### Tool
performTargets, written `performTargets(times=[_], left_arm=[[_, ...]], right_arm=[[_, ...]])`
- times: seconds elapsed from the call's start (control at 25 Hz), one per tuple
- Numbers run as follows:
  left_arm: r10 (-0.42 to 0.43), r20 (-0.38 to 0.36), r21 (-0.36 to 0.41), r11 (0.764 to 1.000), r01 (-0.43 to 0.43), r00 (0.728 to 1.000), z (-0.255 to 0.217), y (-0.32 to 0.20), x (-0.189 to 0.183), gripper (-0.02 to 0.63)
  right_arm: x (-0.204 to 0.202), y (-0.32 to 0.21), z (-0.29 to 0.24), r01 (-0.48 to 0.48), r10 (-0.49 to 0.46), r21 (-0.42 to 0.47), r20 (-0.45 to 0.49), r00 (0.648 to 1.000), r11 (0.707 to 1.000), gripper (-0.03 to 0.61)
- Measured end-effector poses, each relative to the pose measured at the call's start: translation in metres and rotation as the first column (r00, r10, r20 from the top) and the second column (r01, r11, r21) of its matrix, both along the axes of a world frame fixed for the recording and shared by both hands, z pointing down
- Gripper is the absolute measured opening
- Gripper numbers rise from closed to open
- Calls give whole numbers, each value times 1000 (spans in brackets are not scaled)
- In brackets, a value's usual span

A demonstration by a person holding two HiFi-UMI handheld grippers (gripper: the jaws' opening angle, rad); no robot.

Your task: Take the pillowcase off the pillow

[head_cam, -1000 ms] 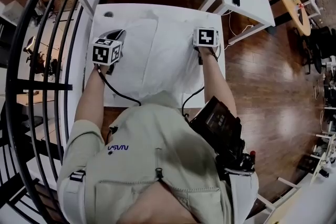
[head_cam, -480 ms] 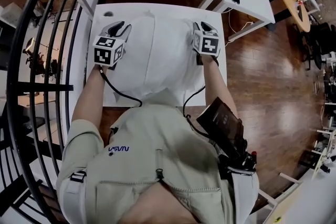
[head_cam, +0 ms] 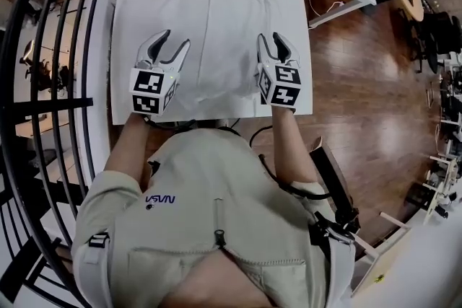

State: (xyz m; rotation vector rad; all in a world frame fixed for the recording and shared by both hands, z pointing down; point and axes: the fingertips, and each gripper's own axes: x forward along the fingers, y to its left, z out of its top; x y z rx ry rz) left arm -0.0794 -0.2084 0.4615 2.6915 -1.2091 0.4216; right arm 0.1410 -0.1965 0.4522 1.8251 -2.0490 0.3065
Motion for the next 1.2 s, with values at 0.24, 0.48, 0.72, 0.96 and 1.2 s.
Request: performTargets(times=[0.24, 0.48, 0.72, 0.96, 1.2], left_arm=[[-97, 38, 15, 995, 97, 995, 6, 40, 4, 221], [-189, 142, 32, 982, 186, 972, 26, 87, 3, 219], [-240, 218, 13, 970, 243, 946, 60, 111, -16, 220], [-177, 289, -79, 975, 208, 941, 102, 114, -13, 242], [-134, 365, -10, 989, 148, 922, 114, 101, -10, 84]], right_arm=[[-17, 37, 6, 74, -75, 27, 20, 997, 997, 140], [-44, 85, 36, 193, -192, -7, 52, 980, 981, 140], [-59, 129, 86, 211, -208, -131, 36, 977, 969, 160], [-57, 135, 111, 168, -179, -218, -33, 983, 962, 173], [-52, 116, 119, 97, -123, -210, -115, 986, 973, 59]])
